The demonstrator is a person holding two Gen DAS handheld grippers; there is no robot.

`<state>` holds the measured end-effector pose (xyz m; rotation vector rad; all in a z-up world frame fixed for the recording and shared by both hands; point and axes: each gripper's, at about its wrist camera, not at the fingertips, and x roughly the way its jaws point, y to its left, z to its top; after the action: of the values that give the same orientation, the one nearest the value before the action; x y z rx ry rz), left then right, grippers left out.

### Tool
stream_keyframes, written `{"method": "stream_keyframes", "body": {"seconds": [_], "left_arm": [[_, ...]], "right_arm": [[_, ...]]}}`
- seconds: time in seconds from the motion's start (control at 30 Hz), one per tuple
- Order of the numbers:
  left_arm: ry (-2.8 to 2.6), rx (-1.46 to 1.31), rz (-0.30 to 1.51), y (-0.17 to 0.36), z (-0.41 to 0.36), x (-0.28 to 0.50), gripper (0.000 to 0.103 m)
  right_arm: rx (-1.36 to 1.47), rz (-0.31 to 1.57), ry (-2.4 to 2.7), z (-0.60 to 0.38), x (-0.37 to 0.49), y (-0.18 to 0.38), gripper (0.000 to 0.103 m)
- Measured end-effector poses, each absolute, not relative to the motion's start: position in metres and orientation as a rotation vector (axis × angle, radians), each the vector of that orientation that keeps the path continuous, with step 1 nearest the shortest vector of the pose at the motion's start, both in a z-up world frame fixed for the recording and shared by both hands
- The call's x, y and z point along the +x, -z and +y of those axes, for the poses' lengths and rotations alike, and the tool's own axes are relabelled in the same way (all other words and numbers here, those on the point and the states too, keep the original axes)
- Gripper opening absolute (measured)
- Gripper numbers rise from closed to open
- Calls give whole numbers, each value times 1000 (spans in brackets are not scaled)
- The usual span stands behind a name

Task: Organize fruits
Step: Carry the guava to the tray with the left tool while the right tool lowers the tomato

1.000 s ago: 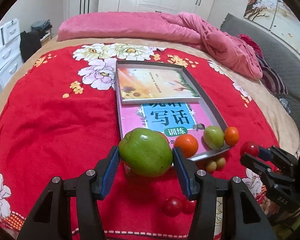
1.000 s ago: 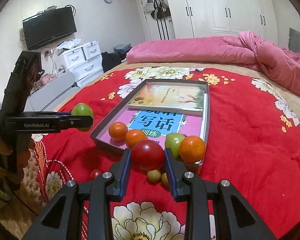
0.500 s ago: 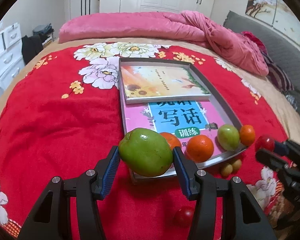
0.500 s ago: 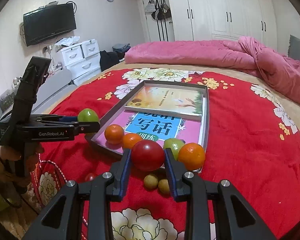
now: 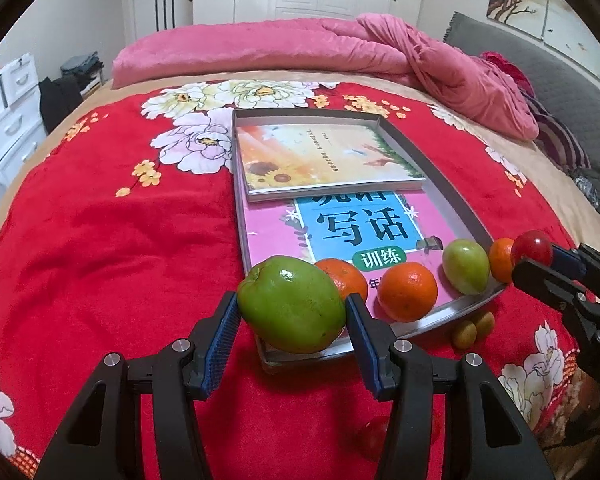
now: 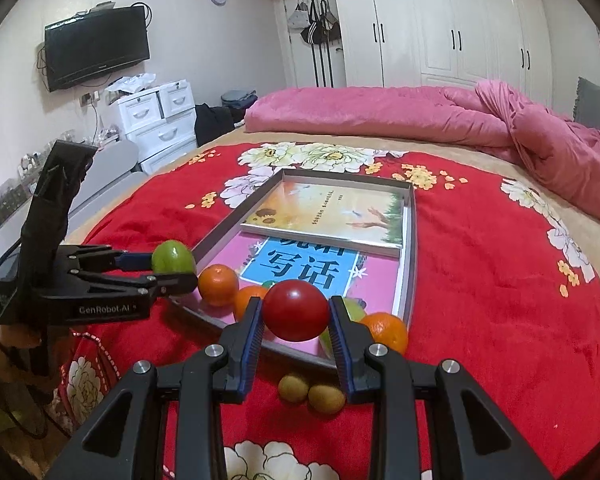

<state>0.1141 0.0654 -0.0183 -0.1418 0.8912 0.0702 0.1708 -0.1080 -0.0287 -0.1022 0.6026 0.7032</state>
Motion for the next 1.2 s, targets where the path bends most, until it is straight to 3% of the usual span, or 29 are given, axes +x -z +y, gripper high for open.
{"method": "stream_keyframes", "body": {"seconds": [1.2], "left_arm": [[-62, -151, 892, 21, 67, 115, 56]], "right_arm": [[-182, 740, -709, -71, 196, 65, 33]]}}
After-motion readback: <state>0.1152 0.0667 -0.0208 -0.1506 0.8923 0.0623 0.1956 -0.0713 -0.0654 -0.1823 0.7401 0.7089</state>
